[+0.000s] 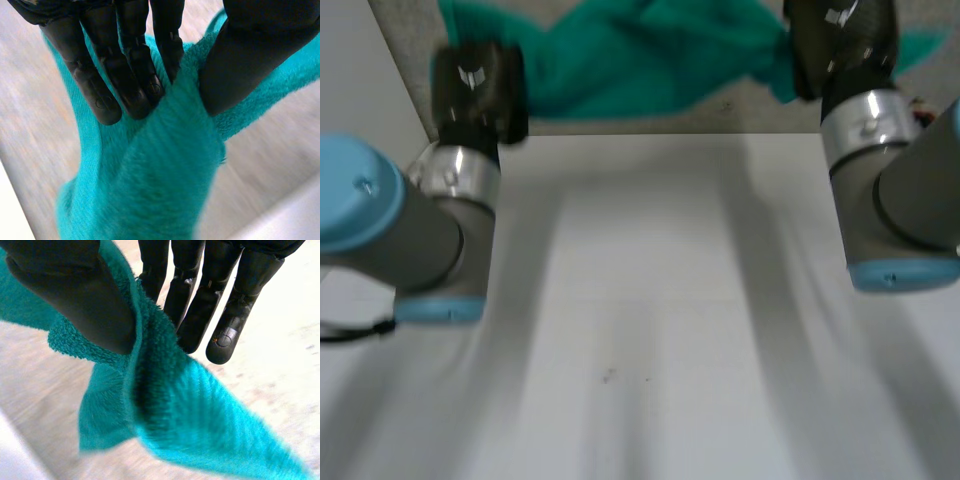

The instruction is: Fold the towel.

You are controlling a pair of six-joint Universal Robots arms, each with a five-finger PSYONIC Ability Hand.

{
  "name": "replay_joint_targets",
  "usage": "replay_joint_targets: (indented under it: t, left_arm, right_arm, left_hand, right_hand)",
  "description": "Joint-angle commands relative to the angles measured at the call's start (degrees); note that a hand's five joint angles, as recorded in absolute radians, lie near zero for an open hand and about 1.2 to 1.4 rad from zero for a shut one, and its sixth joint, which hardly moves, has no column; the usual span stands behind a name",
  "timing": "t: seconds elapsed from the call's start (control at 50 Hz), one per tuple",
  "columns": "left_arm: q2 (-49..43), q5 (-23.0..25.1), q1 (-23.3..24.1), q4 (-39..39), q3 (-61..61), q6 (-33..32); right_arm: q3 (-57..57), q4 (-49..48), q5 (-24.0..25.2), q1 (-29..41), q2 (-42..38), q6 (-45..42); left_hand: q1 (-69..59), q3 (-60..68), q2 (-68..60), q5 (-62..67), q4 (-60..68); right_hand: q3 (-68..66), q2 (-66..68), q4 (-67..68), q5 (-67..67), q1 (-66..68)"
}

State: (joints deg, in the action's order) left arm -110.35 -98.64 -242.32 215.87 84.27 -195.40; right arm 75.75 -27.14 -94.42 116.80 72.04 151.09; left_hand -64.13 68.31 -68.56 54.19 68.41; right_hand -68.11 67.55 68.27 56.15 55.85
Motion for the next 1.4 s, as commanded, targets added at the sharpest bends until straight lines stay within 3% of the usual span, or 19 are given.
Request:
replay_joint_targets:
  t: [0.02,0.08,0.1,0.22,0.28,0.34,0.36,0.4,0.52,0.7,0.78,0.92,1.14,1.2,1.22,1.24,1.26,1.4]
  left_arm:
    - [-2.57,0.46,1.75,-7.02,16.69,1.16]
    - [-3.2,0.46,2.11,-9.41,18.39,1.16]
    - [-3.37,0.46,2.11,-13.68,20.22,1.42]
    - [-2.33,0.02,0.97,-25.74,22.08,1.51]
    - [1.53,0.37,0.79,-32.77,22.52,1.42]
    - [4.26,0.81,1.32,-37.52,22.52,1.42]
    - [4.27,0.81,1.32,-37.54,22.52,1.42]
    - [7.94,0.73,2.46,-40.95,21.21,0.98]
    - [9.99,1.08,2.47,-37.29,12.79,0.72]
    - [-2.4,1.25,-0.88,-35.51,0.38,0.54]
    - [-9.42,1.43,-1.4,-39.02,-4.1,0.45]
    - [-13.04,1.52,-2.9,-45.53,-6.83,-0.07]
    - [-15.06,1.52,-2.99,-46.85,-6.4,-10.0]
    - [-15.59,1.43,-2.99,-46.77,-6.83,-12.46]
    - [-15.59,1.34,-2.99,-46.68,-7.01,-12.81]
    - [-15.51,1.25,-2.99,-46.24,-7.45,-13.17]
    - [-15.33,1.34,-2.99,-45.8,-7.97,-13.17]
    - [-13.93,1.25,-2.99,-36.08,-17.0,-13.6]
  right_arm:
    - [6.26,14.3,3.37,0.1,-8.14,-0.1]
    - [7.13,18.6,3.01,0.1,-13.67,0.08]
    - [7.66,19.57,3.1,0.01,-14.46,0.17]
    - [10.03,20.19,3.28,-0.52,-14.3,-0.18]
    - [10.82,20.19,3.28,-0.6,-13.07,-0.27]
    - [11.79,20.19,3.45,-0.69,-11.49,-0.19]
    - [12.05,20.19,3.45,-0.69,-11.22,-0.27]
    - [12.32,20.19,3.45,-0.69,-10.96,-0.19]
    - [13.73,19.75,3.45,-0.43,-9.46,-0.01]
    - [14.69,19.49,3.63,-0.43,-9.46,-0.1]
    - [14.78,19.49,3.72,-0.69,-9.46,-0.19]
    - [14.87,19.58,3.98,-0.87,-8.67,-0.54]
    - [13.91,19.75,4.16,-0.87,-8.67,-0.63]
    - [12.94,19.84,4.07,-0.78,-8.84,-0.63]
    - [12.5,19.84,4.16,-0.78,-8.93,-0.71]
    - [11.19,20.1,4.07,-0.69,-9.28,-0.97]
    - [10.4,20.19,4.07,-0.78,-9.37,-1.15]
    - [0.21,19.67,3.72,-0.61,-10.51,-3.96]
  left_hand:
    - [-15.87,11.69,-11.44,15.81,11.59]
    - [-15.87,11.69,-11.44,15.81,11.59]
    - [-15.87,11.69,-11.44,15.81,11.59]
    - [-14.39,10.21,-9.97,14.33,10.11]
    - [-0.63,-3.55,3.79,0.57,-3.65]
    - [22.2,-26.39,26.63,-22.26,-26.49]
    - [22.29,-26.47,26.72,-22.35,-26.58]
    - [53.93,-58.12,58.36,-54.0,-58.22]
    - [52.41,-56.59,56.84,-52.47,-56.69]
    - [47.03,-51.21,51.46,-47.09,-51.31]
    - [39.79,-43.98,44.22,-39.86,-44.08]
    - [36.59,-40.77,41.02,-36.65,-40.87]
    - [36.42,-40.61,40.85,-36.48,-40.71]
    - [20.19,-24.37,24.61,-20.25,-24.47]
    - [10.61,-14.8,15.04,-10.68,-14.9]
    - [-8.13,3.95,-3.71,8.07,3.85]
    - [-15.79,11.61,-11.37,15.73,11.51]
    - [-15.87,11.69,-11.44,15.81,11.59]
  right_hand:
    - [-11.89,12.45,11.73,13.85,24.15]
    - [-11.89,12.45,11.73,13.85,24.15]
    - [-11.89,12.45,11.73,13.85,24.15]
    - [-11.89,12.45,11.73,13.85,24.15]
    - [-11.89,12.45,11.73,13.85,24.15]
    - [-11.89,12.45,11.73,13.85,24.15]
    - [-11.89,12.45,11.73,13.85,24.15]
    - [-11.89,12.45,11.73,13.85,24.15]
    - [-11.89,12.45,11.73,13.85,24.15]
    - [-11.89,12.45,11.73,13.85,24.15]
    - [-11.89,12.45,11.73,13.85,24.15]
    - [-11.89,12.45,11.73,13.85,24.15]
    - [-11.89,12.45,11.73,13.85,24.15]
    - [-11.89,12.45,11.73,13.85,24.15]
    - [-11.89,12.45,11.73,13.85,24.15]
    - [-11.89,12.45,11.73,13.85,24.15]
    - [-11.89,12.45,11.73,13.85,24.15]
    - [-11.89,12.45,11.73,13.85,24.15]
